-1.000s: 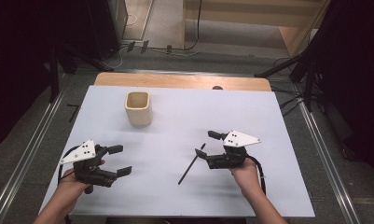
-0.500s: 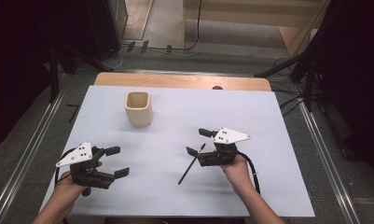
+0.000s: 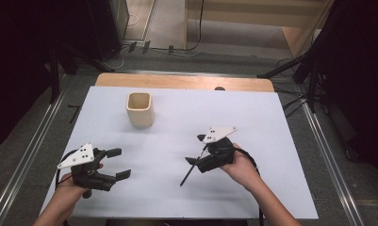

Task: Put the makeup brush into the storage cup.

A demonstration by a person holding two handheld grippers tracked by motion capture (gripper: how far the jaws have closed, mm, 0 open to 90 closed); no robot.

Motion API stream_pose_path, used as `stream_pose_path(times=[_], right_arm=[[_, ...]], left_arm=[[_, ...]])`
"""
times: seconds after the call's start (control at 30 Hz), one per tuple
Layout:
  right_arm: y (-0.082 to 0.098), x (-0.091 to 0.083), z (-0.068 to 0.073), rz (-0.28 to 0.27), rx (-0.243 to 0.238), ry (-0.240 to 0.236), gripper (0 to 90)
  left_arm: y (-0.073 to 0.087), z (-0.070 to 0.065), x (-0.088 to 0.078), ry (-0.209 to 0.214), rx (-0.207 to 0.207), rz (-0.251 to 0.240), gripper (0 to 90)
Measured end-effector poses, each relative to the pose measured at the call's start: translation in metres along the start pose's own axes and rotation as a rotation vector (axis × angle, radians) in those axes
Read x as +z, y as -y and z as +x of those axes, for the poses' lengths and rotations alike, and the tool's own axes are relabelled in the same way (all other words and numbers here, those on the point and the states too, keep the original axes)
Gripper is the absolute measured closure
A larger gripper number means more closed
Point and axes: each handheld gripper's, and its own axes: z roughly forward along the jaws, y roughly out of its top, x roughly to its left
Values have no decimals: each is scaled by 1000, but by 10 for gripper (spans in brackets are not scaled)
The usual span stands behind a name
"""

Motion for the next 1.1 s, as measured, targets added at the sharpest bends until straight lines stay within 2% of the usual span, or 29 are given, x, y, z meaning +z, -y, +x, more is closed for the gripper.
stream_pose_path(times=[0.03,0.1,0.13,0.2,0.23,0.43,0.5,0.53,0.57,0.67,0.73,0.8,0.9,0.97,1.1], right_arm=[[-1,1,-1,18,-17,4,137],[-2,2,-1,34,-14,2,137],[-5,4,-4,86,-17,4,137],[-6,5,-5,99,-23,8,138],[-9,5,-6,130,-36,6,138],[-18,6,-7,225,-67,-13,138],[-21,7,-7,270,-65,-18,139],[-21,7,-7,270,-65,-18,139],[-23,8,-7,311,-65,-33,139],[-24,8,-8,335,-87,-45,139],[-27,9,-9,386,-71,-61,142],[-29,10,-11,415,-81,-81,141],[-33,13,-11,449,-100,-79,141],[-37,14,-10,490,-102,-75,142],[-41,19,-10,569,-143,-49,145]], left_arm=[[0,0,0,0,2,0,140],[0,0,0,-1,2,2,139],[0,0,0,-1,3,4,139],[0,0,0,-3,-1,7,139],[0,0,0,-4,1,11,139],[0,1,0,-8,0,12,139],[1,0,0,-7,0,13,139],[1,0,0,-7,0,13,139],[1,0,0,-6,-1,14,139],[1,1,0,-6,0,13,139],[0,1,0,-5,1,18,139],[0,0,0,-6,0,16,139],[0,0,0,-5,1,13,139],[0,1,0,-5,1,13,139],[0,1,-1,-8,3,14,139]])
